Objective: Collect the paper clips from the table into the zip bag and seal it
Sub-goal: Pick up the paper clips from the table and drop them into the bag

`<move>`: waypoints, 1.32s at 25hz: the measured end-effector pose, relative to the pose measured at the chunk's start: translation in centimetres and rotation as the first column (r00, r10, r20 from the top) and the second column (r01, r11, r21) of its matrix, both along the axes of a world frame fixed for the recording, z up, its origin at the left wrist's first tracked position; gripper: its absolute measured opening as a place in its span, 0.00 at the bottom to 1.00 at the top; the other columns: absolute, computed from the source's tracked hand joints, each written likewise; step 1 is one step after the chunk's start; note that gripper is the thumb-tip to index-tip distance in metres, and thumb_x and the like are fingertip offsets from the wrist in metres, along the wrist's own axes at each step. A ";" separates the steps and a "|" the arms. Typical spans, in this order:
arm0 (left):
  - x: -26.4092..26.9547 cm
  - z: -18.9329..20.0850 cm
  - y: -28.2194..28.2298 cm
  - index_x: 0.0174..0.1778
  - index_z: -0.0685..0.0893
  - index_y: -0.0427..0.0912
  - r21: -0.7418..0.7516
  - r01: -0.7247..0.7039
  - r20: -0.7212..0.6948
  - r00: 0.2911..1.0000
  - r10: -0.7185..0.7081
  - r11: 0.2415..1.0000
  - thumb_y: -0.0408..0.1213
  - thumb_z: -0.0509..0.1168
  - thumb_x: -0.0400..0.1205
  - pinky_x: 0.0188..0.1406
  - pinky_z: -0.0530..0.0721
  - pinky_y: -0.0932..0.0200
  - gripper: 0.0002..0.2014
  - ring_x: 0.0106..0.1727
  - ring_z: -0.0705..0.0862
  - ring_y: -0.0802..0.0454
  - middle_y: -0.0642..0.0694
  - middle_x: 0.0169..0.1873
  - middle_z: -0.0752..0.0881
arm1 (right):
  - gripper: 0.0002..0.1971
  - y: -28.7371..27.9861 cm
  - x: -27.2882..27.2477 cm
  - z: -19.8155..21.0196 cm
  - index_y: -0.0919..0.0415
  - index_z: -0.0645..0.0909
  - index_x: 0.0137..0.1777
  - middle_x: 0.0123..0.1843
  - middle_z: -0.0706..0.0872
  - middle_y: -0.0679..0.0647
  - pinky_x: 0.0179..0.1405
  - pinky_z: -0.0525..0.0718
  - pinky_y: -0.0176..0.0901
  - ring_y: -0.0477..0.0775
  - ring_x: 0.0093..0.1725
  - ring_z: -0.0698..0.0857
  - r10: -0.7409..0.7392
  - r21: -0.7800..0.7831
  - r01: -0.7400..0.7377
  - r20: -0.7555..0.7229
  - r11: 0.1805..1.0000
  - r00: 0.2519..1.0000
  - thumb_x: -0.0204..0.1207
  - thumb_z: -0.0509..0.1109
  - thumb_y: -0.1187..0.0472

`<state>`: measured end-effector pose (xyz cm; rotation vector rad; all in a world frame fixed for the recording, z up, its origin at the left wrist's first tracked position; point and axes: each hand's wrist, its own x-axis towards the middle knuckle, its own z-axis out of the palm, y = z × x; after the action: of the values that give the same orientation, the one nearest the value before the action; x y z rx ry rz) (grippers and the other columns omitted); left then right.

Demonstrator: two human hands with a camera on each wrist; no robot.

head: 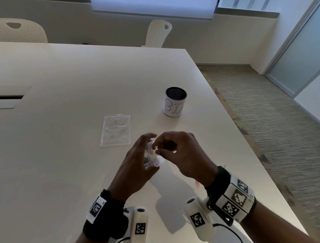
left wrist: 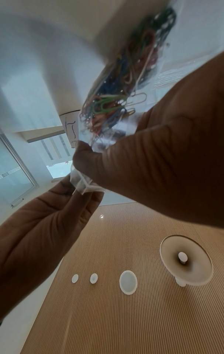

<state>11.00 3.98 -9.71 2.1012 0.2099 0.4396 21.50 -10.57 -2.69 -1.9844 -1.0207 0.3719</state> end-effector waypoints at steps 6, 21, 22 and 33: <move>0.0 -0.1 0.0 0.76 0.71 0.58 -0.007 -0.015 0.010 1.000 0.015 1.000 0.35 0.78 0.77 0.42 0.82 0.73 0.34 0.46 0.86 0.56 0.56 0.56 0.82 | 0.03 -5.2 2.8 -0.6 0.54 0.90 0.43 0.37 0.93 0.47 0.44 0.91 0.41 0.41 0.37 0.91 -0.096 -0.225 0.118 0.108 0.967 0.990 0.75 0.82 0.62; -0.1 -0.1 -0.2 0.76 0.71 0.58 0.025 -0.031 0.016 0.999 0.031 0.999 0.37 0.78 0.78 0.44 0.82 0.74 0.33 0.51 0.86 0.56 0.56 0.55 0.82 | 0.08 -7.0 -0.6 -4.7 0.55 0.79 0.58 0.56 0.89 0.55 0.50 0.82 0.47 0.59 0.54 0.88 -0.005 -0.668 0.198 0.279 0.718 0.960 0.82 0.67 0.56; -0.1 0.0 -0.1 0.76 0.71 0.58 0.032 -0.036 0.019 0.999 0.035 0.999 0.38 0.78 0.78 0.44 0.82 0.75 0.33 0.52 0.85 0.57 0.57 0.54 0.82 | 0.08 -6.9 -0.7 -4.7 0.55 0.78 0.59 0.56 0.89 0.55 0.49 0.81 0.46 0.59 0.54 0.87 0.002 -0.666 0.208 0.300 0.716 0.954 0.82 0.67 0.57; -0.1 0.0 0.0 0.77 0.69 0.59 0.083 -0.029 0.004 1.000 0.028 0.996 0.36 0.78 0.76 0.45 0.84 0.72 0.36 0.55 0.85 0.60 0.58 0.57 0.82 | 0.07 -1.9 0.3 0.8 0.54 0.90 0.49 0.38 0.91 0.50 0.41 0.89 0.39 0.49 0.37 0.90 -0.085 -0.047 0.089 0.077 0.995 0.993 0.77 0.77 0.67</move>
<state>10.89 3.98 -9.73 2.1805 0.2235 0.4758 21.80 -12.46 -1.88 -2.0942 -0.9761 0.2804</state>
